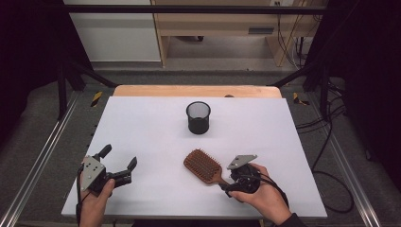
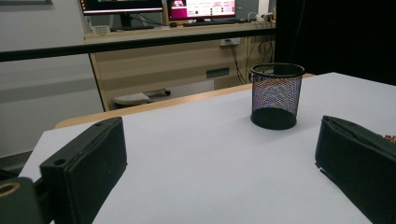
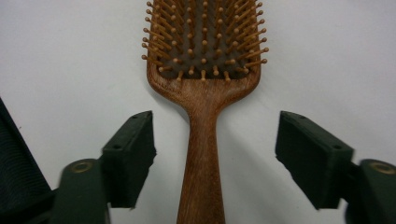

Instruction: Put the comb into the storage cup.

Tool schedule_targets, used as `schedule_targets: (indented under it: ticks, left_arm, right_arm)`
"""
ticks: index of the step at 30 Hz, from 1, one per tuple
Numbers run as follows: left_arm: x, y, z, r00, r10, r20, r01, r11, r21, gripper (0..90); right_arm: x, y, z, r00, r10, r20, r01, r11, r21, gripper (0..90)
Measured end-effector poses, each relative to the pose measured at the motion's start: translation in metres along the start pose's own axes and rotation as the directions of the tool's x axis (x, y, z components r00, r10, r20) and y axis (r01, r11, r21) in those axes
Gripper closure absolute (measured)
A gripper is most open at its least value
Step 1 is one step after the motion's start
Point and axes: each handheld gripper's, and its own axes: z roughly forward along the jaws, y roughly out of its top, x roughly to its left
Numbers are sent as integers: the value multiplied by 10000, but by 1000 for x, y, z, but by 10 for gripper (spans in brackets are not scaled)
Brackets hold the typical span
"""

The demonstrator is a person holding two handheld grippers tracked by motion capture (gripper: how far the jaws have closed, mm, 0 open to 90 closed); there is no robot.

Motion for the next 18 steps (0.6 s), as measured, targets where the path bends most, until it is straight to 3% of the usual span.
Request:
schedule_targets:
  ticks: [7, 14, 18]
  left_arm:
    - [0, 0, -1, 10000, -4, -22, 4, 10000, -14, 22]
    - [1, 0, -1, 10000, -6, -30, 6, 10000, -24, 22]
    - [1, 0, -1, 10000, -9, -37, 9, 10000, -32, 22]
  right_arm:
    - [4, 6, 13, 9998, 128, -127, -124, 9993, 353, 75]
    - [9, 9, 23, 9993, -82, -377, 121, 9946, 1035, 92]
    - [7, 11, 27, 9997, 3, -261, 31, 9913, 1312, 206]
